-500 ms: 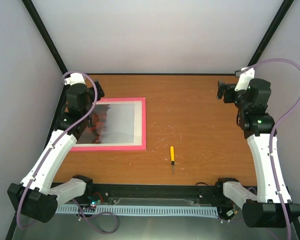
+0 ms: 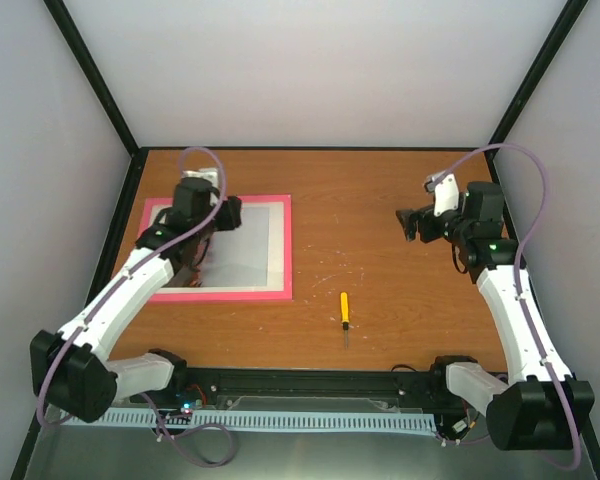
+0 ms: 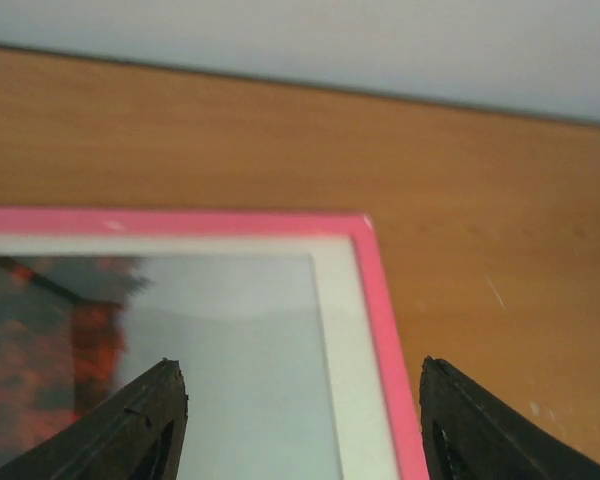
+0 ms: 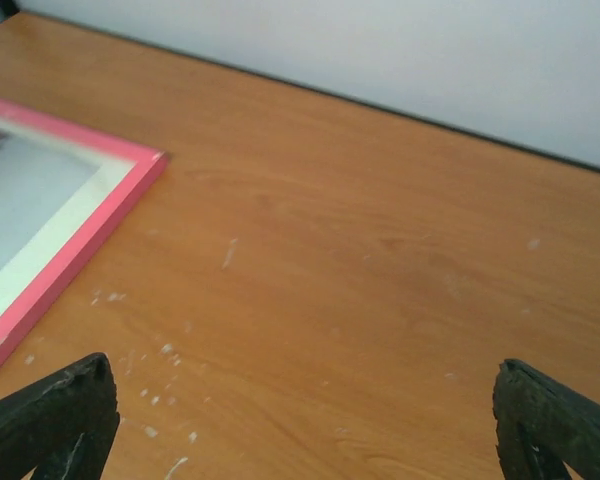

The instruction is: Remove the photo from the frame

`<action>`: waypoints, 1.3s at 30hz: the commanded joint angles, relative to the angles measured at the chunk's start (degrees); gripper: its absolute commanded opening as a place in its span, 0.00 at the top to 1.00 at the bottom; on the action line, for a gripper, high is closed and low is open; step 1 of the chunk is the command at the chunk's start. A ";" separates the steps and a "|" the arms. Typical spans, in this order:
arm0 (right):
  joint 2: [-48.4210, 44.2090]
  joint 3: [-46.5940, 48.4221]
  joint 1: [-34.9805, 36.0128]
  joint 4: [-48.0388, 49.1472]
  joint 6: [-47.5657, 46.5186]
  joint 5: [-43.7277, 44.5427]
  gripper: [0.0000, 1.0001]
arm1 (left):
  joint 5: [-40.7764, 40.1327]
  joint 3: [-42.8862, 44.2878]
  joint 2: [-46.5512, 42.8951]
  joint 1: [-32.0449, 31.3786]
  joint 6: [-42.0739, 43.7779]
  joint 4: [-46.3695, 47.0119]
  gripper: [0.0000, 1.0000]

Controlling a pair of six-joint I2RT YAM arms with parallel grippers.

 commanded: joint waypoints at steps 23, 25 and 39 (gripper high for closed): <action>4.30 -11.21 7.22 -0.66 -14.34 -11.19 0.19 | 18.26 -2.30 20.69 -20.11 -1.47 -8.87 0.50; 7.51 -8.99 10.73 -4.13 -17.55 -6.54 0.29 | 18.09 -3.50 20.15 -20.21 -1.94 -7.55 0.50; 22.36 -6.81 34.06 -7.90 -10.76 12.93 0.30 | 11.67 -12.84 12.17 -20.30 -9.58 -2.21 0.40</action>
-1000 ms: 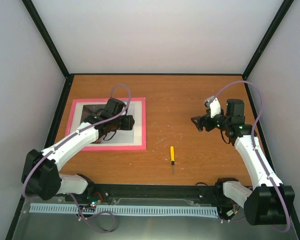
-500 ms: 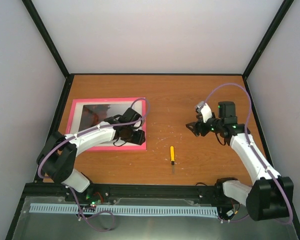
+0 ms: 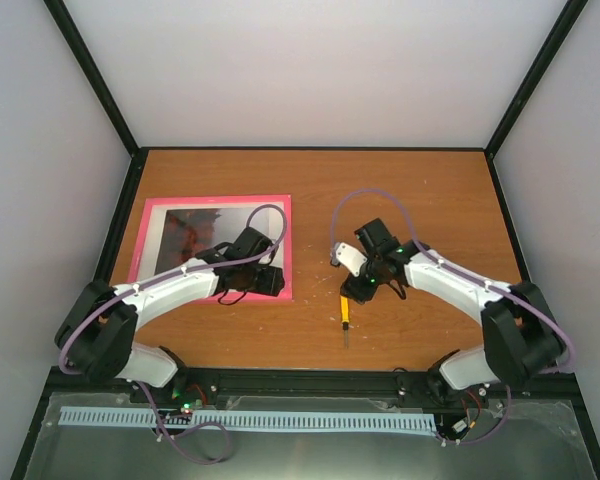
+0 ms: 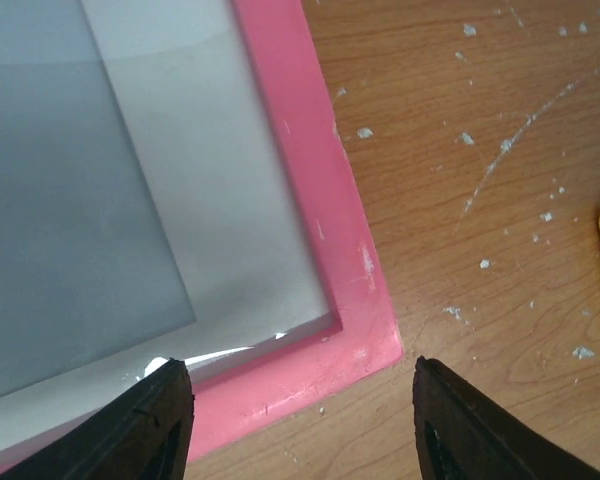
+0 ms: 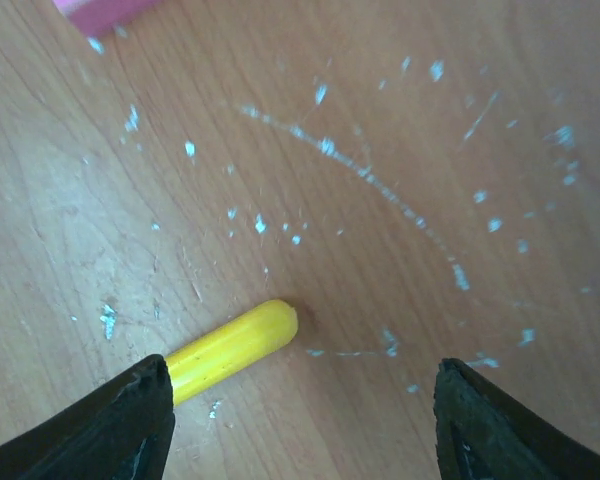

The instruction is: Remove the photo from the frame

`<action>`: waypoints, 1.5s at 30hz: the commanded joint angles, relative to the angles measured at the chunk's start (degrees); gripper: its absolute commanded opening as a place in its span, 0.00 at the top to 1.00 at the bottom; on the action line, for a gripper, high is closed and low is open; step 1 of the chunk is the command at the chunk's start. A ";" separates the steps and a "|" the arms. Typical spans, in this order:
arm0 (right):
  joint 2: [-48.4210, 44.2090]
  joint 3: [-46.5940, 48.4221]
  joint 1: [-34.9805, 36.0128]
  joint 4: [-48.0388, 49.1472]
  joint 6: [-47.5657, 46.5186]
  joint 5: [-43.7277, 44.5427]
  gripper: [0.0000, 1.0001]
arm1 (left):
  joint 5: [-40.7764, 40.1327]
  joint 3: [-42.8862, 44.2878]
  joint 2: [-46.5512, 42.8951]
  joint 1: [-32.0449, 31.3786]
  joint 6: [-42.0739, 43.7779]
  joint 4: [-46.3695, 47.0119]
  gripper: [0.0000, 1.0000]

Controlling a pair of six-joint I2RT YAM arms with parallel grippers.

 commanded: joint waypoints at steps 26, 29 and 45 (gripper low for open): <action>7.75 -0.41 9.10 -4.38 6.37 15.95 0.27 | -5.18 -2.28 -2.49 -0.66 -3.81 4.18 0.37; 6.69 -1.03 9.10 -4.90 5.43 14.55 0.30 | -5.16 -2.44 -2.35 -0.70 -3.89 4.44 0.37; -4.24 -1.69 8.84 -12.15 -31.24 1.92 0.34 | -5.05 -3.41 -5.58 -0.69 -3.19 7.45 0.37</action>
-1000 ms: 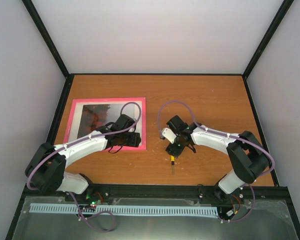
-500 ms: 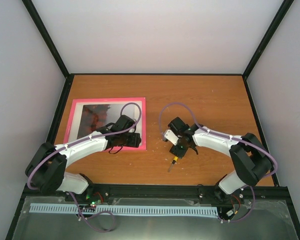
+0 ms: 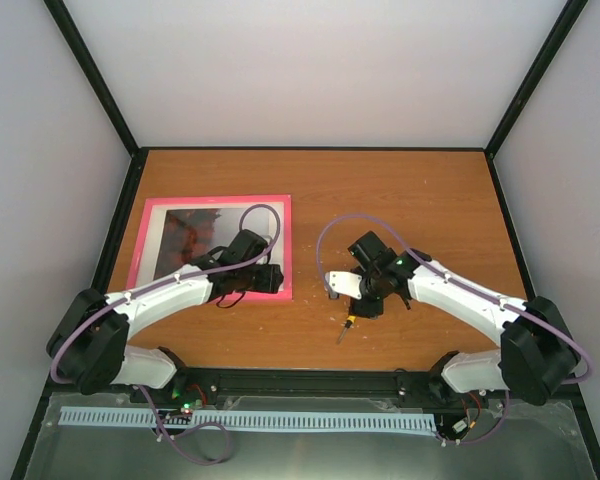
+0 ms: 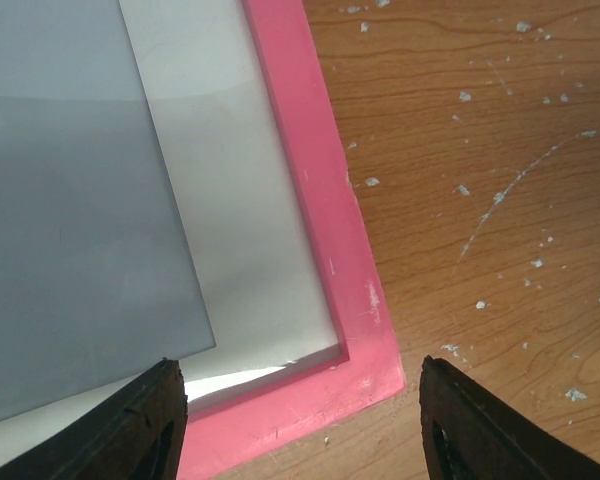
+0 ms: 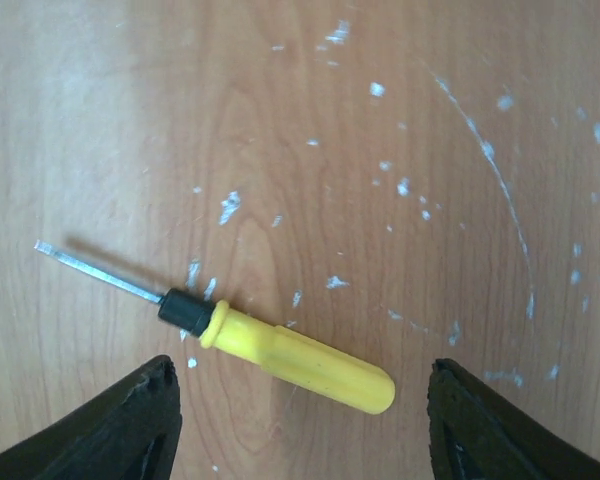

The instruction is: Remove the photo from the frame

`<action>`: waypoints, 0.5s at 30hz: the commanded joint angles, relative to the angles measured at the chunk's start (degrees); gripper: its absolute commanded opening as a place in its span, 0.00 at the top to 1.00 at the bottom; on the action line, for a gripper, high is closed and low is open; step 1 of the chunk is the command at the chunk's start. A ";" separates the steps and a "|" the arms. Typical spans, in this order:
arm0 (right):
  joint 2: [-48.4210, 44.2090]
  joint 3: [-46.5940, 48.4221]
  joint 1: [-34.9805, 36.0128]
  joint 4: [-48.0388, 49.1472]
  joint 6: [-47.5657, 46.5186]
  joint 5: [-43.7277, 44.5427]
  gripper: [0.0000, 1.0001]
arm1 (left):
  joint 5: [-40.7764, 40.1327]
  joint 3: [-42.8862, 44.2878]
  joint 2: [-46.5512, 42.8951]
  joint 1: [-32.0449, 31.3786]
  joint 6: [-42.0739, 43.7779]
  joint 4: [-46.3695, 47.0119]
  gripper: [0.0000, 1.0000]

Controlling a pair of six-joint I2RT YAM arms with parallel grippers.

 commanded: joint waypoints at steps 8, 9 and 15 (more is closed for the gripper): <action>6.26 0.34 0.28 -1.87 -25.35 -1.30 0.48 | -1.20 -1.54 -3.11 -0.49 -1.10 2.98 0.36; 7.07 0.71 0.35 -1.86 -26.05 -1.29 0.48 | -1.44 -1.63 -3.19 -0.54 -1.06 2.90 0.36; 11.43 1.83 0.61 -2.74 -29.52 -0.49 0.52 | -2.04 -1.85 -3.49 -0.54 -1.06 2.46 0.36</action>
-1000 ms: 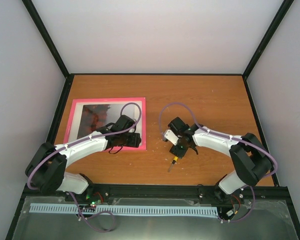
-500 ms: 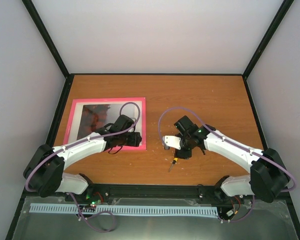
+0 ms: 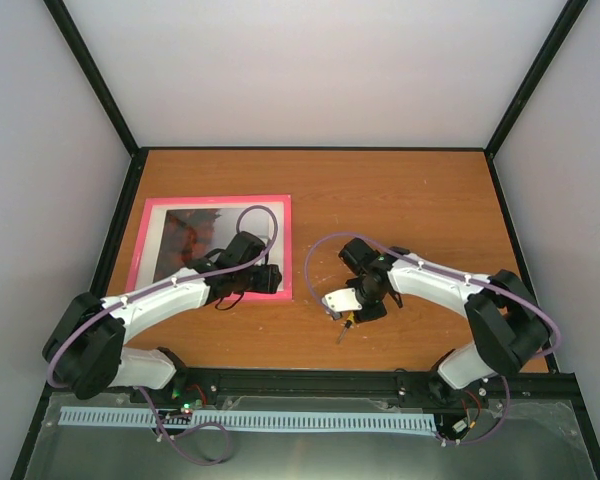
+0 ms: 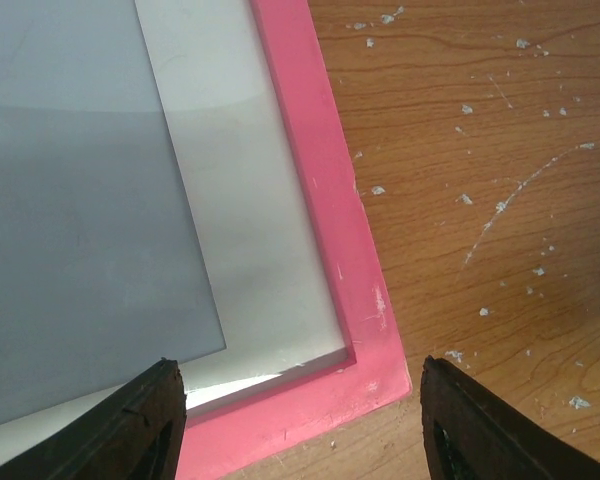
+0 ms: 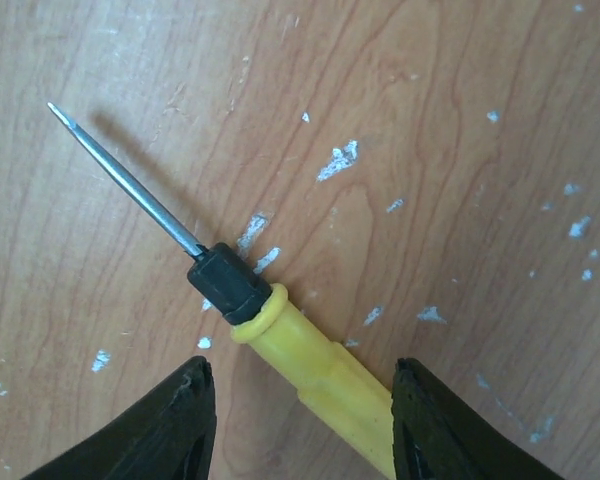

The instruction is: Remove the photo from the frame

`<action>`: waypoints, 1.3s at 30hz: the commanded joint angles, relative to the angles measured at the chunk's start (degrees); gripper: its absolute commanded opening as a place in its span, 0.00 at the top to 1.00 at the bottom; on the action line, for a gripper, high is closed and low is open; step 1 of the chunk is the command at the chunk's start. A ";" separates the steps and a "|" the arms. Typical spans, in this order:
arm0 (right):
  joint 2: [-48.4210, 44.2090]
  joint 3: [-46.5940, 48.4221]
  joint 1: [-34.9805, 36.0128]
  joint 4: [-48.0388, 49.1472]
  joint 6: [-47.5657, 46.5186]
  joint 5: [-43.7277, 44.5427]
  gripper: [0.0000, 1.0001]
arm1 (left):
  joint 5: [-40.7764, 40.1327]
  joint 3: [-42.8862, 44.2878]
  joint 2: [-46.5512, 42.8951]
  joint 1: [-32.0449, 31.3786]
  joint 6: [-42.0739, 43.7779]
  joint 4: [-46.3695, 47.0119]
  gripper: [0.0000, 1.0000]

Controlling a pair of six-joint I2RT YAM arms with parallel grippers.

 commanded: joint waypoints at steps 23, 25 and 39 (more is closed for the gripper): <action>2.76 -0.06 -2.24 -0.75 0.38 4.43 0.85 | -0.52 -0.67 -1.57 -0.54 -0.65 2.01 0.35; 0.31 -1.22 -4.89 -2.01 0.20 4.68 0.86 | -0.26 -0.67 -1.32 -0.55 -0.49 2.39 0.35; -14.48 -10.44 -52.79 -10.06 -22.72 5.28 0.87 | 1.86 0.05 1.55 -0.53 0.94 5.60 0.35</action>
